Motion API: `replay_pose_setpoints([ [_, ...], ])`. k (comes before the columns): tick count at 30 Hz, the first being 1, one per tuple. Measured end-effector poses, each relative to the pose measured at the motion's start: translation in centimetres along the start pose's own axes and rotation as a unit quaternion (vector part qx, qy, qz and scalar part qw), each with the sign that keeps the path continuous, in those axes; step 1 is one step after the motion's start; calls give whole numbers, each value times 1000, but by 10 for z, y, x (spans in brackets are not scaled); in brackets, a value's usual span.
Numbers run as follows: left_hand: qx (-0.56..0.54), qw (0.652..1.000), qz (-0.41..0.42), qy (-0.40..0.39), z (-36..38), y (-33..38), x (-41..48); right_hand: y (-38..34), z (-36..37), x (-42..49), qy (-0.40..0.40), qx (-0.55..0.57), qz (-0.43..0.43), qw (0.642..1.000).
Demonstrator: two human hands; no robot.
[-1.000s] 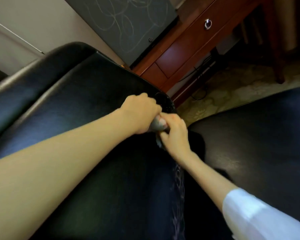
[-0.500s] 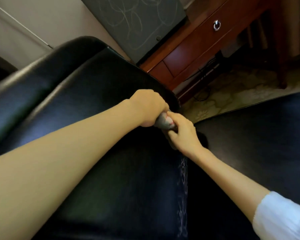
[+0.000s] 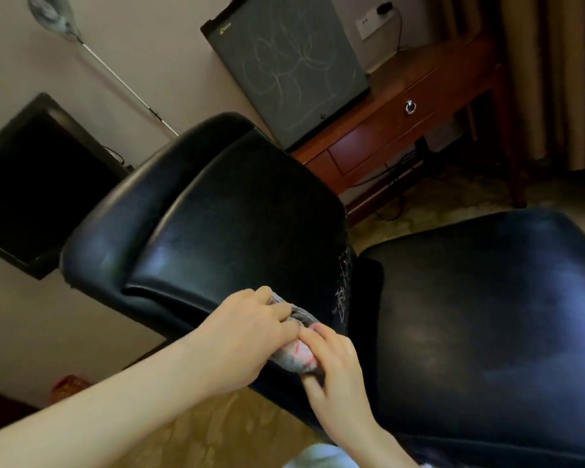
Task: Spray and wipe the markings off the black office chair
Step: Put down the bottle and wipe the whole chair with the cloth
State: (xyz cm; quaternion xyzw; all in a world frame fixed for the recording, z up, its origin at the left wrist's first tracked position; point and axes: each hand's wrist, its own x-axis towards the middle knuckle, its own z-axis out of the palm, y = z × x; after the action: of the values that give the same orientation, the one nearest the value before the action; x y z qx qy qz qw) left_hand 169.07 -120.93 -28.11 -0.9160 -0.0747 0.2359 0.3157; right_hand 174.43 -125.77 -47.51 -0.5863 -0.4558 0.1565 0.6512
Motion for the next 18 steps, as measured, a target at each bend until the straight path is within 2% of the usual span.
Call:
replay_pose_setpoints([
  [4, 1, 1000, 17, -8, 7, 0, 11, 10, -2, 7, 9, 21, 14, 1000],
  [8, 21, 999, 1, -33, 7, -14, 58, 37, 1, 35, 30, 49, 34, 998],
  [14, 53, 996, -30, -65, 31, -61, 179, 108, 12, 135, 108, 48, 54, 992],
  [18, 85, 996, -25, -32, 47, -97, 261, 158, 14, 217, 193, 21, 69, 979],
])
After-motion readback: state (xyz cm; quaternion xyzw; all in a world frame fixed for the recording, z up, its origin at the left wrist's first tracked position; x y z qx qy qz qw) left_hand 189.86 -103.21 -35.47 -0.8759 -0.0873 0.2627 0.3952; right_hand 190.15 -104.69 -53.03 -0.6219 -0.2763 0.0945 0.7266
